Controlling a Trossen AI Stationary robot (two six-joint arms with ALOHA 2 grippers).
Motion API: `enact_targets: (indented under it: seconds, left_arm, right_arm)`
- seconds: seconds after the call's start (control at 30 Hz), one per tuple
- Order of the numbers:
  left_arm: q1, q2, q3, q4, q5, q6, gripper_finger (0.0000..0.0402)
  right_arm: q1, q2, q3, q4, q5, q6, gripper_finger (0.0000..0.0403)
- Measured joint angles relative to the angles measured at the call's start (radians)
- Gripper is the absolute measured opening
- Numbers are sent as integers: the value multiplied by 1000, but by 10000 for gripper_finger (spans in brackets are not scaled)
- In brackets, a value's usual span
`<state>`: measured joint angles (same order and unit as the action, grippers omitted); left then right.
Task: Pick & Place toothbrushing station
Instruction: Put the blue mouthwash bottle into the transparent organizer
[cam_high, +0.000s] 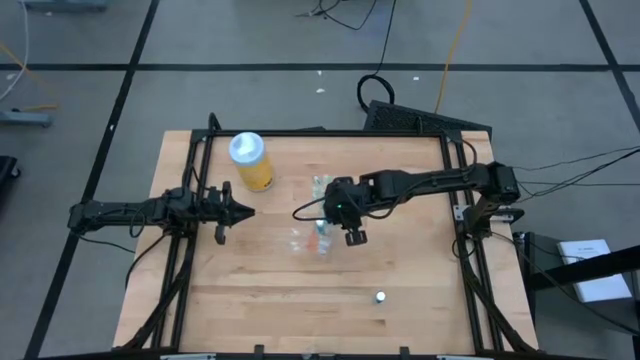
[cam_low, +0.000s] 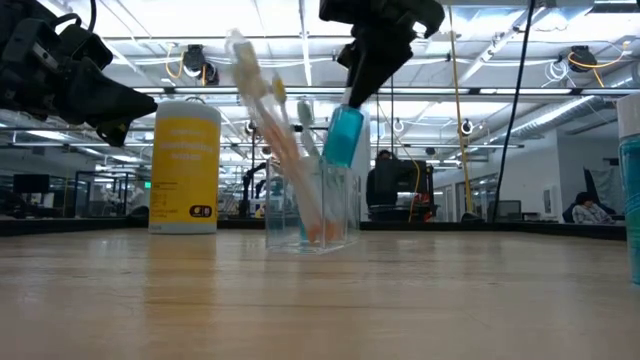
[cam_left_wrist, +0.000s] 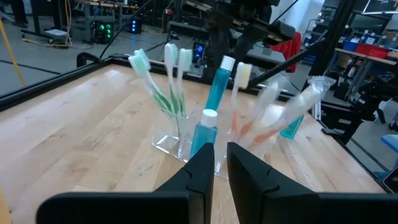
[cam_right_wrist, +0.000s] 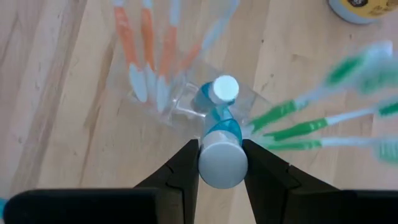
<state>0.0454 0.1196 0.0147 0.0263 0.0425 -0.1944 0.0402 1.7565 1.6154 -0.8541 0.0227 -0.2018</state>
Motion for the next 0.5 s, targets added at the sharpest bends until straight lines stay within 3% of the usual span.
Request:
enact_targets:
  seconds: [0.5]
  left_arm:
    - [0,0,0,0,0,0,49]
  right_arm:
    - [-6,-2,-37,19,0,-4,96]
